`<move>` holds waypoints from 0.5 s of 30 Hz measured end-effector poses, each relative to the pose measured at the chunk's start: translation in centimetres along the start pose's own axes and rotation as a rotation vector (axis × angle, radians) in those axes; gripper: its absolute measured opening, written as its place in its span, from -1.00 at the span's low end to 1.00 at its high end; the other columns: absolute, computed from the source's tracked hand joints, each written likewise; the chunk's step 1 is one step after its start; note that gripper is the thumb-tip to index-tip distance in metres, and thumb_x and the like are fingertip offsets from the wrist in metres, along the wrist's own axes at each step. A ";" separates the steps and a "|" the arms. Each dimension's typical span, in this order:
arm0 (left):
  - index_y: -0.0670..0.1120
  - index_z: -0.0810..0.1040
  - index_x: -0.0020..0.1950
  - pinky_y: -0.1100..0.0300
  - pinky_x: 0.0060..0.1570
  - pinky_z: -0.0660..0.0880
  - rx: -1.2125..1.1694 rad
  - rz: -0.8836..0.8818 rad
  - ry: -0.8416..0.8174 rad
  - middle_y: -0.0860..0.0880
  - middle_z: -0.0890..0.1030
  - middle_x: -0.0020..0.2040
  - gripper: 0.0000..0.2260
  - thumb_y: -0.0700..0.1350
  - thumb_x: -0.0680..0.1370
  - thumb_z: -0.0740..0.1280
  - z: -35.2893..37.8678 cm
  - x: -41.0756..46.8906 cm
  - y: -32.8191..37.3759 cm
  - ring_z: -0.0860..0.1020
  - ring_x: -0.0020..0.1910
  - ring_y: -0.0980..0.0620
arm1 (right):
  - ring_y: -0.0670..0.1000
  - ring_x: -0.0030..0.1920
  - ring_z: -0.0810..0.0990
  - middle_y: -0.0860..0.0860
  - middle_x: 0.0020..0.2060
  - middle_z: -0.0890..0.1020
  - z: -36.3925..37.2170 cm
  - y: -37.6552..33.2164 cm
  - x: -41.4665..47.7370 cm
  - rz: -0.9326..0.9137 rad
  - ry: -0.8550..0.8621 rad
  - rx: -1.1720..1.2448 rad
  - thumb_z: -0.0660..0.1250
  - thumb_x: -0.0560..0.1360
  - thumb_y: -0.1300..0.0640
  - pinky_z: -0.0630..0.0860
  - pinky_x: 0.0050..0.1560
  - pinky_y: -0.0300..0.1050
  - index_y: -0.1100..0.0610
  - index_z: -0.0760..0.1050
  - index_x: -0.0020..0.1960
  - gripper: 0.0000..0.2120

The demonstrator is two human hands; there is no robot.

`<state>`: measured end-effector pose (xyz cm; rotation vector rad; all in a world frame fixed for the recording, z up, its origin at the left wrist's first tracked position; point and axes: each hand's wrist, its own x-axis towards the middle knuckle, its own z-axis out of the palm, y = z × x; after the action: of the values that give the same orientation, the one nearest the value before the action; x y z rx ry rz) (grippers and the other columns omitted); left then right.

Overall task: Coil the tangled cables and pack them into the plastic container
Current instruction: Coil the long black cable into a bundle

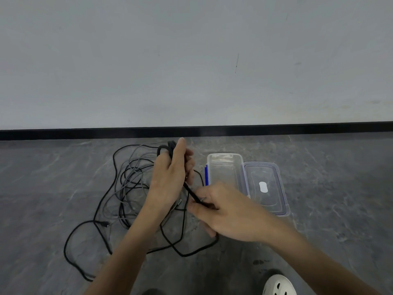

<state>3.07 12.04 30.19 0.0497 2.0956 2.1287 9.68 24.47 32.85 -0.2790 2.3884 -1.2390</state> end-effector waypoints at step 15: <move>-0.15 0.56 -0.23 0.41 -0.45 0.37 0.165 -0.061 -0.125 0.07 0.45 -0.51 -0.54 0.15 0.62 0.12 -0.1 -0.2 -0.1 0.43 -0.49 0.17 | -0.05 -0.35 0.40 -0.06 -0.34 0.46 -0.9 -0.3 -0.6 -0.309 0.137 -0.525 0.11 0.65 0.07 0.39 -0.28 -0.10 0.16 0.49 -0.06 -0.75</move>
<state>3.26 11.96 30.09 0.1319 2.1656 1.8636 9.74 25.16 33.75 -0.7671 2.8403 -0.7375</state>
